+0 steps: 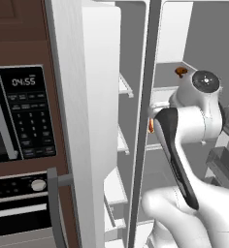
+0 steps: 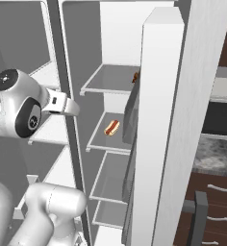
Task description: Pick up the frozen chicken drumstick from the freezer, place it on any shelf in the fridge, and close the fridge and freezer doors when done.
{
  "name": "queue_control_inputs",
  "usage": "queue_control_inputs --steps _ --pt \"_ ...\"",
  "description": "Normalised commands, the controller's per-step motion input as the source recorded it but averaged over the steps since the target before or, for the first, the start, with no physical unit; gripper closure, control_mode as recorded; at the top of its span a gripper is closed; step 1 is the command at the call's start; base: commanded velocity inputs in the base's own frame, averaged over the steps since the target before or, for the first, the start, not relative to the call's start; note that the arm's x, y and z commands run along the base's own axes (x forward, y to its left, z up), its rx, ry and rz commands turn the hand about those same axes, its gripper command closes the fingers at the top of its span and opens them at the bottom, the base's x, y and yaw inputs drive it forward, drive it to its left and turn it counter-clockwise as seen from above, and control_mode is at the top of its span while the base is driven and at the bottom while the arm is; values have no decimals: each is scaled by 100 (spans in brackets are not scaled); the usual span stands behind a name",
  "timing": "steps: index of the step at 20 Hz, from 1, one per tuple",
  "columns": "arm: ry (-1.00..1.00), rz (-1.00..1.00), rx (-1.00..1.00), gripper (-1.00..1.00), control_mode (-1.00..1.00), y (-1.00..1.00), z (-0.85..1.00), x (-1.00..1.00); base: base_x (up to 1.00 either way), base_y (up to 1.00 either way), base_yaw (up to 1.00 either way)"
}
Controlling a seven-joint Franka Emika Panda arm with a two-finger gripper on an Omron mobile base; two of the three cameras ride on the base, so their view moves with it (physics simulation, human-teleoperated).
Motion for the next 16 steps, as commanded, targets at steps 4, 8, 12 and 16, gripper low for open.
queue_control_inputs --steps 4,8,12,16 --pt "0 0 0 -100 100 -9 0 -14 -28 -5 0" --pt "0 0 0 -100 100 0 0 0 -85 -14 0" --pt "0 0 0 -100 100 0 0 0 -73 0 0" --pt "0 0 0 -100 100 0 0 0 -62 0 0"
